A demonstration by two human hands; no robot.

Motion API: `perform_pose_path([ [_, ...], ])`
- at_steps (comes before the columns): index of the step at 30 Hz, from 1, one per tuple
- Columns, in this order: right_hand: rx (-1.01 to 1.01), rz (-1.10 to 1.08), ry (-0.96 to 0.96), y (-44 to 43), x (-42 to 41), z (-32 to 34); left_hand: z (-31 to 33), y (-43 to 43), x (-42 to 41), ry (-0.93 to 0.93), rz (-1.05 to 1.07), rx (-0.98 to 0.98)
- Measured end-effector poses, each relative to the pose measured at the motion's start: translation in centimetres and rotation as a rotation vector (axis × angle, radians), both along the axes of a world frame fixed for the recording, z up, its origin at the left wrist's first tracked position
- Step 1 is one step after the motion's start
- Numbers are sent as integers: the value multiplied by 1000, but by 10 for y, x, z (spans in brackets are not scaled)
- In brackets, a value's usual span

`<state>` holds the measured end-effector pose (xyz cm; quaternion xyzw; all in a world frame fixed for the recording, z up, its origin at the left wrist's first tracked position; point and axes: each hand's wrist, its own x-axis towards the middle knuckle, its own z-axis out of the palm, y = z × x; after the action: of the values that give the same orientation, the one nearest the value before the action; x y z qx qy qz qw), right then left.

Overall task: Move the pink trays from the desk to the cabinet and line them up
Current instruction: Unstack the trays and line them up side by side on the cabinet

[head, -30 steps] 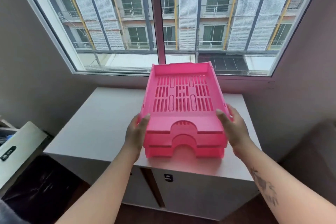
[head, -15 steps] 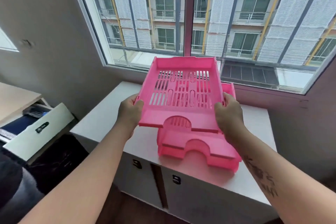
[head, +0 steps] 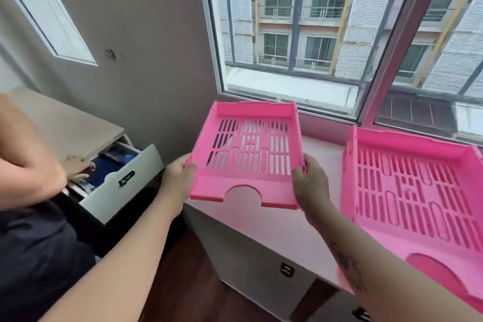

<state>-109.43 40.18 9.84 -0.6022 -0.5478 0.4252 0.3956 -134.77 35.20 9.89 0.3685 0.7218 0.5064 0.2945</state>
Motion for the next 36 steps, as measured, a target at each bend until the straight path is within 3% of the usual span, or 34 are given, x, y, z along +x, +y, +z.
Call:
perform_pose_path([
  [10,-95,-52,-110,-3,-44,-61,-65,9,-47,-1,-147,-150],
  [15,-130,-42,-130,5,-40,-49,-54,23,-59,47,-131,-171],
  [18,-44,-81,-157,20,-29,-25,-29,41,-52,141,-144,-62],
  [25,109,-204,-304,35,46,38,15,80,50,260,-377,81],
  [29,95,-301,-426,20,124,51,20,89,134,201,-514,93],
  [36,-104,-458,-669,-30,256,28,1,71,256,56,-736,-218],
])
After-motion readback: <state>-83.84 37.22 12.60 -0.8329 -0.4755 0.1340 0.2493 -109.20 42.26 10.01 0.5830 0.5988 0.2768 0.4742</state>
